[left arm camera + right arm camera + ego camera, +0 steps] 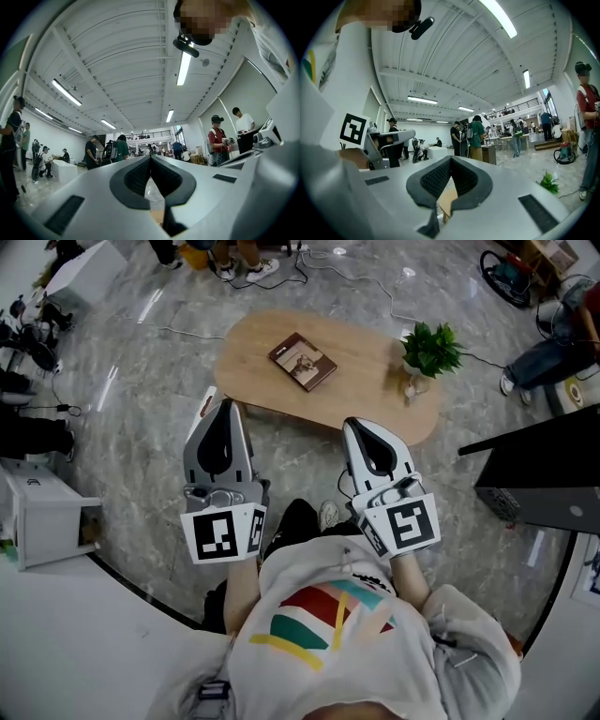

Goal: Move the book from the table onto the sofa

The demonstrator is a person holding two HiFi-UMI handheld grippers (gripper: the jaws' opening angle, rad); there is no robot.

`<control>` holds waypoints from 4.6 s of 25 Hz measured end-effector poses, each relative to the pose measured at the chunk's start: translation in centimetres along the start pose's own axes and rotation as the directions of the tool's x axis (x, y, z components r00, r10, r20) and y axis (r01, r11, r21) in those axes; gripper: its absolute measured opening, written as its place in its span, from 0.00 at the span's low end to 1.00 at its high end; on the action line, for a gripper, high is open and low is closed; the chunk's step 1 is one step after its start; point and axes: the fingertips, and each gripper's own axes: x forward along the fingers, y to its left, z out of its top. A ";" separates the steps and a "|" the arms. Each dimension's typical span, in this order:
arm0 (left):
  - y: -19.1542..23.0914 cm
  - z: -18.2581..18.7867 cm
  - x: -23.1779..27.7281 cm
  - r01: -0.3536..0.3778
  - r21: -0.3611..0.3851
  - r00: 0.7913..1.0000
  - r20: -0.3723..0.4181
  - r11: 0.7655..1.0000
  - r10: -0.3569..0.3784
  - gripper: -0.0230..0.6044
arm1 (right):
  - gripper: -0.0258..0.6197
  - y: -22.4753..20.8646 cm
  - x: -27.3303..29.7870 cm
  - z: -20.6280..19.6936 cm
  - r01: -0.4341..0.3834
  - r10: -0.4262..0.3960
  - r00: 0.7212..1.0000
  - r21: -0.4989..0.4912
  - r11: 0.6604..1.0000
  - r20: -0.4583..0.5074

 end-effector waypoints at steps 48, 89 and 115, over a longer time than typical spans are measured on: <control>13.8 -14.1 30.2 -0.012 -0.162 0.992 -0.128 0.987 -0.009 0.05 | 0.06 -15.8 32.5 -2.4 0.007 -0.010 0.984 -0.020 1.000 -0.177; 0.3 -65.0 26.1 -0.036 -0.326 0.631 -0.741 0.945 -0.231 0.05 | 0.06 -19.2 36.4 -43.2 -0.188 0.223 0.805 0.121 0.975 -0.549; 4.1 -66.1 17.7 -0.153 -0.272 0.542 -0.827 0.950 -0.150 0.05 | 0.06 -11.8 37.6 -41.4 -0.345 0.316 0.767 0.057 0.937 -0.558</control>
